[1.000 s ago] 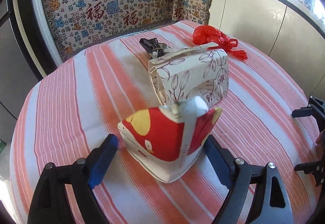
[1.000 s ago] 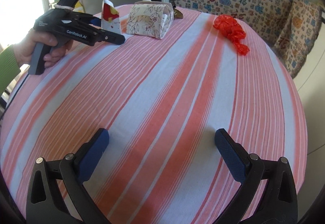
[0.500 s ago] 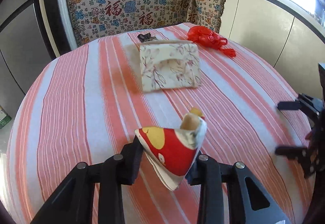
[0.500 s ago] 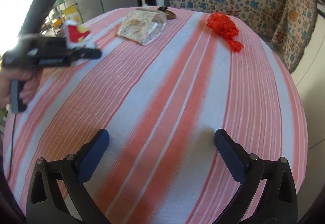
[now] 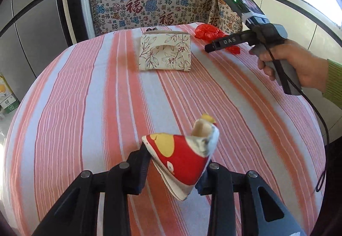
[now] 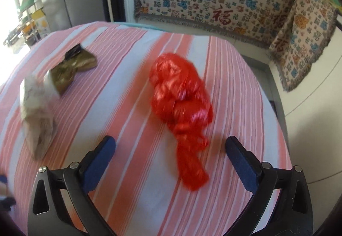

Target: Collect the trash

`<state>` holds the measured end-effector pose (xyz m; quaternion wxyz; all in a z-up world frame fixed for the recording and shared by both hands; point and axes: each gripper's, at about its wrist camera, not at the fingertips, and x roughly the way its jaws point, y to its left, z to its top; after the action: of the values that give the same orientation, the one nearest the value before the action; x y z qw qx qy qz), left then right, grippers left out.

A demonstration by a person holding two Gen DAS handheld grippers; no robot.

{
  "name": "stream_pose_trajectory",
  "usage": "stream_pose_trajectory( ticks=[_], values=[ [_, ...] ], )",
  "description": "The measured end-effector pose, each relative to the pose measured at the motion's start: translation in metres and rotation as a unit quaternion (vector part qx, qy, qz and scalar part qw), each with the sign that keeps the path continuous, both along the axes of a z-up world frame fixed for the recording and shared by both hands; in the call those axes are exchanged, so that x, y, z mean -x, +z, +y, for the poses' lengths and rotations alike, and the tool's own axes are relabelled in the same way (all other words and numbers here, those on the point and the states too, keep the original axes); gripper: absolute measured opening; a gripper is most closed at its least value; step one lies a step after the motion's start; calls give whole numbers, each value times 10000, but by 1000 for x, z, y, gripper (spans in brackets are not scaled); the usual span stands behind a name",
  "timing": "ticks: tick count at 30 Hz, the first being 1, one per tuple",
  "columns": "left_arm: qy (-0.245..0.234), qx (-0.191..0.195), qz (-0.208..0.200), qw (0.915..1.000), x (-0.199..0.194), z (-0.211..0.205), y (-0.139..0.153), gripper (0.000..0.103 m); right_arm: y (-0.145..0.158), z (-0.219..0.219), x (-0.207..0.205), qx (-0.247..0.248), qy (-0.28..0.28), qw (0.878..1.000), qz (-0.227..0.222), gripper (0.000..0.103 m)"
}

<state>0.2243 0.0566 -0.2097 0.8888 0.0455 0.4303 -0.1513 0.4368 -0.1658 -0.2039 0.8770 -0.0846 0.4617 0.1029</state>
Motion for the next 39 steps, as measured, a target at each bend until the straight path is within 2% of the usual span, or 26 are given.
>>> stream_pose_trajectory(
  ticks=[2, 3, 4, 8, 12, 15, 17, 18, 20, 21, 22, 24, 25, 27, 31, 39],
  values=[
    [81, 16, 3, 10000, 0, -1, 0, 34, 1, -1, -9, -180, 26, 9998, -121, 83],
    [126, 24, 5, 9999, -1, -1, 0, 34, 3, -1, -9, -265, 57, 9995, -151, 55],
    [191, 41, 8, 9998, 0, -1, 0, 34, 4, -1, -7, -381, 121, 9991, -107, 46],
    [480, 121, 10, 9988, 7, -5, 1, 35, 3, 0, 37, -614, 242, 9978, 6, 46],
    [694, 151, 19, 9975, 17, -11, 1, 35, 5, 2, 121, -637, 313, 9974, 97, 46],
    [786, 136, -3, 9968, 23, -18, 1, 39, 7, 9, 181, -782, 462, 9958, 131, 46],
    [859, 161, 1, 9962, 26, -21, 1, 45, 7, 14, 210, -741, 522, 9959, -7, 48],
    [892, 163, 12, 9959, 28, -22, 1, 52, 5, 17, 219, -655, 535, 9964, -75, 51],
    [935, 24, 11, 9956, 30, -27, 0, 59, 0, 22, 229, -497, 545, 9971, -160, 70],
    [946, -71, 24, 9955, 30, -30, -1, 68, -3, 22, 231, -493, 512, 9973, -171, 83],
    [970, -153, 34, 9952, 31, -31, -3, 73, -5, 21, 232, -521, 490, 9973, -135, 87],
    [1050, -248, 44, 9942, 31, -32, -4, 77, -6, 19, 231, -551, 434, 9975, -109, 90],
    [1097, -252, 63, 9936, 30, -31, -5, 80, -7, 18, 231, -573, 354, 9977, -52, 95],
    [1111, -262, 70, 9934, 30, -31, -6, 80, -8, 19, 227, -542, 376, 9978, 6, 101],
    [1200, -285, 98, 9923, 30, -29, -7, 87, -8, 20, 228, -536, 388, 9978, 11, 102],
    [1206, -293, 94, 9922, 31, -29, -7, 88, -8, 19, 228, -528, 386, 9979, 11, 102]
  ],
)
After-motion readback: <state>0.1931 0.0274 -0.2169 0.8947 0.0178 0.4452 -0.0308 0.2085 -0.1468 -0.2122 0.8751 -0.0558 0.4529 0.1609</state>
